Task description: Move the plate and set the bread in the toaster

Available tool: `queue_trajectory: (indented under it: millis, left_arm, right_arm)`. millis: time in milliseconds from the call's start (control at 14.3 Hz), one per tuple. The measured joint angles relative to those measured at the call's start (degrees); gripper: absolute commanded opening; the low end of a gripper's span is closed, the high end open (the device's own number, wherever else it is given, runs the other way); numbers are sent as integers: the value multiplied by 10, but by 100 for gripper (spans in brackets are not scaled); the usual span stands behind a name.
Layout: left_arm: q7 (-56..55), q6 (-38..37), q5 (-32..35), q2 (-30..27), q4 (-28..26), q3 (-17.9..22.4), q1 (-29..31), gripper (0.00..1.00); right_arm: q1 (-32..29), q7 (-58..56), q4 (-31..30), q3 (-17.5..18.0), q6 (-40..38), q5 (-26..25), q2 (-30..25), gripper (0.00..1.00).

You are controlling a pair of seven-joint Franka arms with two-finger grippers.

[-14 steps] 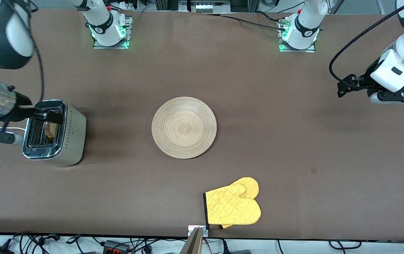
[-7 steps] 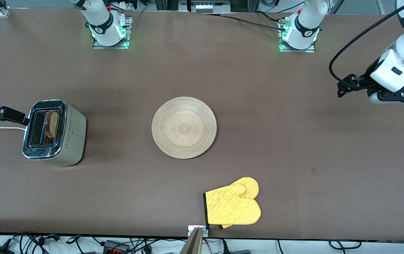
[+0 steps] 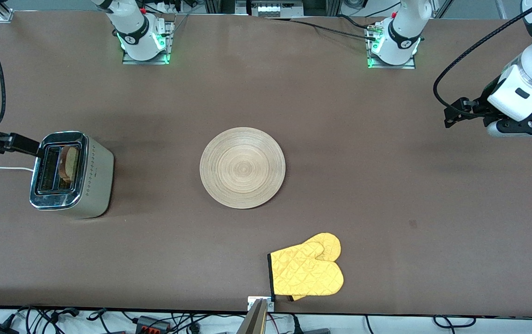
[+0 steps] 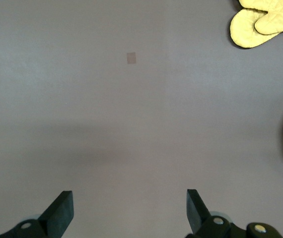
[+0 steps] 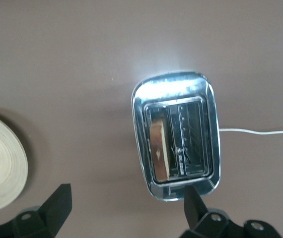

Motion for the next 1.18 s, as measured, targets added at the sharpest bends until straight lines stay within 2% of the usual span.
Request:
queue_trajectory:
  millis: [488, 1185]
  left_arm:
    - [0, -1, 0, 0, 0, 0, 0, 100]
    - [0, -3, 0, 0, 0, 0, 0, 100]
  right_arm:
    - [0, -18, -146, 2, 86, -6, -97, 100]
    - [-1, -22, -160, 3, 80, -7, -111, 100]
